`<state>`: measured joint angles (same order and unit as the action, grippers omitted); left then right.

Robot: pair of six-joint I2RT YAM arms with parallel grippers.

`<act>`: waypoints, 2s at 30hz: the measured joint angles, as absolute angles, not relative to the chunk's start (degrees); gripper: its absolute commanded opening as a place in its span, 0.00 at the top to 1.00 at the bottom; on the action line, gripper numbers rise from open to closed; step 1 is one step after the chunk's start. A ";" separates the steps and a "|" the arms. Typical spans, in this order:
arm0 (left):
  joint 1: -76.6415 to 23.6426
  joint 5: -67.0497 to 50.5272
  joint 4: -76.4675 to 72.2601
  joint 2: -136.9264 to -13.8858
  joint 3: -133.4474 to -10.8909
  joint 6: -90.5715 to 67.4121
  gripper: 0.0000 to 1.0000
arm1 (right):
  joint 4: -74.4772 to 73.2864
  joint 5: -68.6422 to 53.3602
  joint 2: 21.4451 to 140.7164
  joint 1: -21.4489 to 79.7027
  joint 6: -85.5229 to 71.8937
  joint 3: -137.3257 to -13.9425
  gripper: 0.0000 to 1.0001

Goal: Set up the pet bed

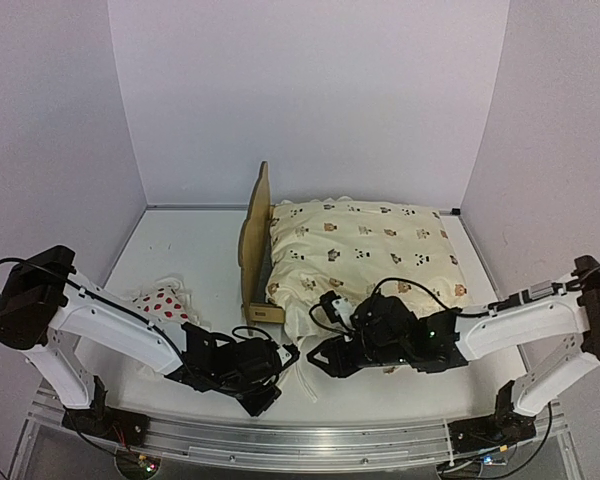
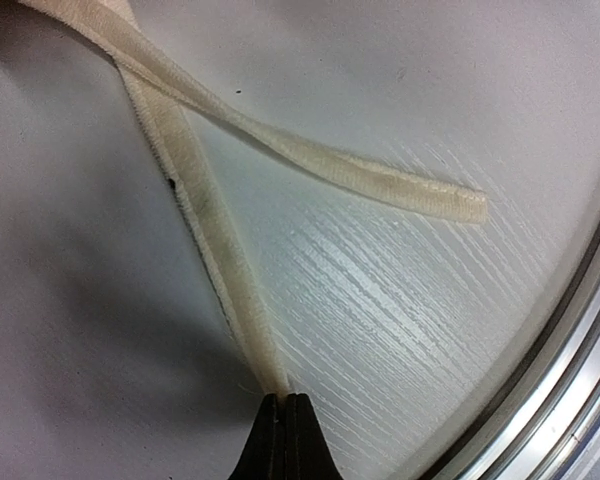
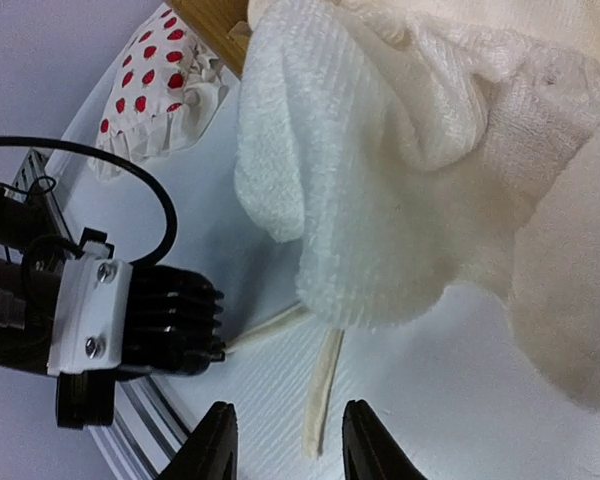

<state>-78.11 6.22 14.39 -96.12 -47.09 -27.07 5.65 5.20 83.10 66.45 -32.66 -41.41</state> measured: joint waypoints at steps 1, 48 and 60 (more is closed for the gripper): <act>-78.11 6.24 14.36 -96.12 -47.09 -27.07 1.00 | 8.18 5.76 84.59 66.74 -33.31 -40.99 0.56; -78.11 6.81 9.50 -96.86 -46.13 -28.47 1.00 | 59.52 32.26 118.57 65.57 -40.79 -40.10 0.80; -78.11 8.06 9.36 -96.79 -46.01 -28.98 1.00 | 60.71 32.42 118.96 65.53 -39.78 -40.12 1.00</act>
